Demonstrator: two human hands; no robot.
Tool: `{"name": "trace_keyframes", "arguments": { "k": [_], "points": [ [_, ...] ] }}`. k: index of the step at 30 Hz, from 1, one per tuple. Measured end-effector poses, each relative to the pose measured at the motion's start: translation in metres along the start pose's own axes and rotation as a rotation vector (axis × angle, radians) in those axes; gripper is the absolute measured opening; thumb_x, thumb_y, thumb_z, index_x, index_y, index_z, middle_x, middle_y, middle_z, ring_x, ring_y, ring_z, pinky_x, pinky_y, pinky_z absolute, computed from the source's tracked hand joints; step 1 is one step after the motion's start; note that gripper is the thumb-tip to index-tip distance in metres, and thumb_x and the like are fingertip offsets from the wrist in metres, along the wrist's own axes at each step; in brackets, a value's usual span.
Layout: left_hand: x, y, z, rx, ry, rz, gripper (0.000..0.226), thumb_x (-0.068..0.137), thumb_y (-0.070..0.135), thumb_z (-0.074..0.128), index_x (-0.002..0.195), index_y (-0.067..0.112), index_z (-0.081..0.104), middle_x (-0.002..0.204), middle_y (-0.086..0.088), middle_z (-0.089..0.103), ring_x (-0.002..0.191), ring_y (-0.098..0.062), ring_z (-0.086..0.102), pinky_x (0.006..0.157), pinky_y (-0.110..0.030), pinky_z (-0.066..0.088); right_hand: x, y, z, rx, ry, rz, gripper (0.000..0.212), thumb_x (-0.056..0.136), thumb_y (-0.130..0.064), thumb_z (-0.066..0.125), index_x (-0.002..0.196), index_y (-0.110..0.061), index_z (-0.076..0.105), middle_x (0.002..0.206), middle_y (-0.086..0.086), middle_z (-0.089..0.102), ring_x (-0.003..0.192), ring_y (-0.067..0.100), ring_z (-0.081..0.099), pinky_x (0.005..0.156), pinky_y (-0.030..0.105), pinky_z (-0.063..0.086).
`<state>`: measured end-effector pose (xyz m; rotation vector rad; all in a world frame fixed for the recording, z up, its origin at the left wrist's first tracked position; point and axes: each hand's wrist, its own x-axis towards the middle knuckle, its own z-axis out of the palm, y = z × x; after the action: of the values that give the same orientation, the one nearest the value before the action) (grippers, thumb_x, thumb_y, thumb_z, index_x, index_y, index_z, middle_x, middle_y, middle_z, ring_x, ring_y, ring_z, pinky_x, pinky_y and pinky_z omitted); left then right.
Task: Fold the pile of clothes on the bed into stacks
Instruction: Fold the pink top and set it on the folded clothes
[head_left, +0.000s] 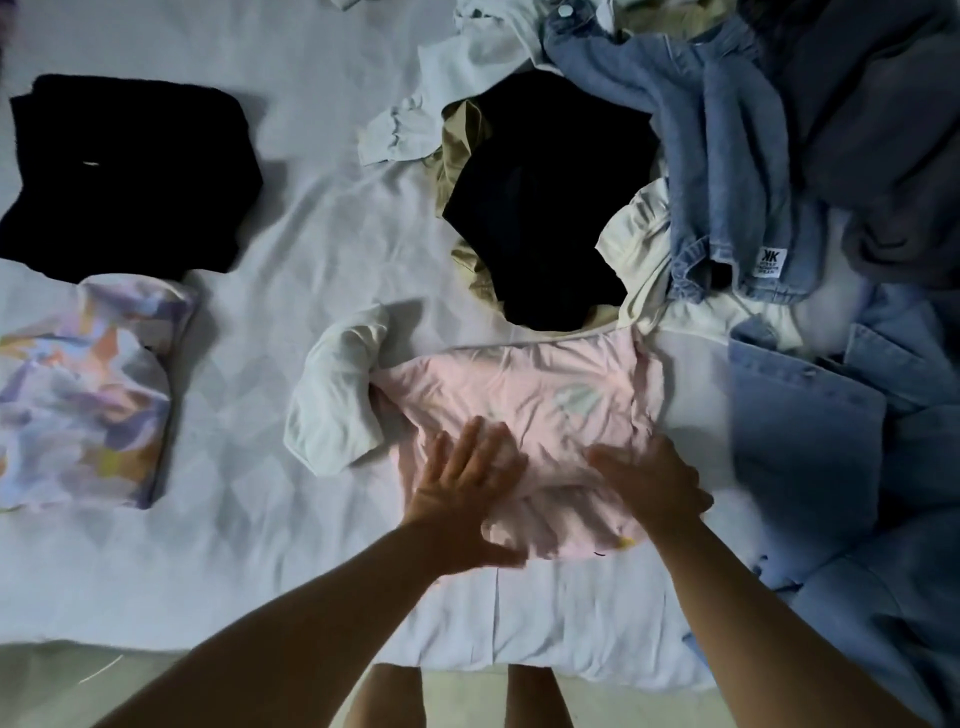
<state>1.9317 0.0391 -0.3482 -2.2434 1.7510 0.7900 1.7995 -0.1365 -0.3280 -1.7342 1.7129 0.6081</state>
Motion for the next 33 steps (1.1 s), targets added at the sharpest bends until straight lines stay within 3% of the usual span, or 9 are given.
{"name": "trace_keyframes", "arguments": {
  "k": [3, 7, 11, 14, 18, 22, 25, 30, 33],
  "points": [
    [-0.007, 0.005, 0.01, -0.002, -0.102, 0.021, 0.095, 0.062, 0.078, 0.03, 0.146, 0.033, 0.023, 0.157, -0.012, 0.015, 0.143, -0.039, 0.006, 0.107, -0.062, 0.011, -0.003, -0.001, 0.004, 0.07, 0.024, -0.132, 0.046, 0.08, -0.044, 0.064, 0.109, -0.009, 0.061, 0.118, 0.013, 0.061, 0.111, 0.034, 0.053, 0.091, 0.038, 0.04],
    [-0.001, 0.006, -0.007, -0.055, -0.086, 0.011, 0.051, 0.099, 0.045, 0.027, 0.148, 0.042, 0.011, 0.158, 0.007, -0.014, 0.137, -0.03, -0.03, 0.113, -0.057, -0.011, -0.014, 0.0, -0.001, 0.188, 0.073, -0.286, 0.029, 0.087, -0.018, 0.06, 0.109, 0.0, 0.056, 0.116, 0.021, 0.061, 0.111, 0.037, 0.054, 0.088, 0.034, 0.04],
    [-0.012, 0.01, -0.023, -0.239, -0.084, 0.115, 0.056, 0.092, 0.046, 0.018, 0.135, 0.03, 0.049, 0.151, 0.009, 0.033, 0.146, -0.024, 0.008, 0.114, -0.056, 0.01, -0.021, 0.009, -0.009, 0.251, 0.069, -0.263, 0.03, 0.086, -0.013, 0.058, 0.112, 0.001, 0.051, 0.116, 0.023, 0.059, 0.108, 0.038, 0.054, 0.087, 0.034, 0.041],
    [-0.025, 0.009, -0.017, -0.228, 0.031, 0.281, 0.042, 0.086, 0.037, 0.036, 0.107, 0.025, 0.071, 0.116, 0.004, 0.067, 0.117, -0.026, 0.058, 0.092, -0.051, 0.048, -0.025, 0.017, -0.011, 0.216, 0.099, -0.221, 0.028, 0.082, -0.015, 0.06, 0.106, -0.002, 0.053, 0.107, 0.02, 0.062, 0.1, 0.037, 0.057, 0.081, 0.035, 0.043],
    [-0.031, 0.011, -0.016, -0.289, -0.046, 0.287, 0.052, 0.086, 0.06, 0.037, 0.111, 0.026, 0.067, 0.108, 0.005, 0.068, 0.098, -0.02, 0.063, 0.085, -0.035, 0.048, -0.029, 0.026, -0.009, 0.03, 0.185, -0.2, 0.038, 0.075, -0.019, 0.063, 0.109, -0.008, 0.05, 0.103, 0.014, 0.06, 0.095, 0.033, 0.057, 0.072, 0.033, 0.041],
    [-0.011, 0.011, -0.022, -0.341, 0.203, 0.209, 0.035, 0.086, 0.042, 0.045, 0.093, 0.02, 0.071, 0.092, 0.0, 0.068, 0.076, -0.021, 0.066, 0.058, -0.031, 0.056, -0.028, 0.032, -0.005, -0.005, 0.253, -0.234, 0.045, 0.075, -0.03, 0.065, 0.112, -0.007, 0.052, 0.105, 0.013, 0.059, 0.099, 0.034, 0.054, 0.078, 0.038, 0.042],
    [0.02, 0.019, -0.033, -0.279, 0.347, 0.172, 0.035, 0.082, 0.038, 0.045, 0.094, 0.019, 0.072, 0.102, -0.004, 0.067, 0.086, -0.026, 0.066, 0.068, -0.036, 0.056, -0.028, 0.038, -0.001, 0.04, 0.234, -0.188, 0.053, 0.077, -0.038, 0.066, 0.117, -0.007, 0.051, 0.11, 0.013, 0.06, 0.107, 0.035, 0.051, 0.084, 0.038, 0.041],
    [0.067, 0.044, -0.06, -0.279, 0.37, 0.085, 0.037, 0.08, 0.029, 0.047, 0.105, 0.014, 0.069, 0.116, -0.009, 0.063, 0.104, -0.033, 0.061, 0.082, -0.041, 0.05, -0.025, 0.04, 0.005, 0.108, 0.189, -0.124, 0.044, 0.082, -0.043, 0.061, 0.108, -0.009, 0.052, 0.106, 0.014, 0.063, 0.107, 0.035, 0.05, 0.086, 0.038, 0.038],
    [0.076, 0.055, -0.046, -0.149, 0.112, -0.049, 0.055, 0.095, 0.033, 0.043, 0.146, 0.023, 0.029, 0.156, -0.004, 0.018, 0.141, -0.026, 0.02, 0.111, -0.044, 0.018, -0.02, 0.039, 0.009, 0.122, 0.13, -0.131, 0.034, 0.082, -0.037, 0.059, 0.105, -0.013, 0.052, 0.102, 0.011, 0.064, 0.103, 0.034, 0.054, 0.085, 0.037, 0.038]
  ]
}}
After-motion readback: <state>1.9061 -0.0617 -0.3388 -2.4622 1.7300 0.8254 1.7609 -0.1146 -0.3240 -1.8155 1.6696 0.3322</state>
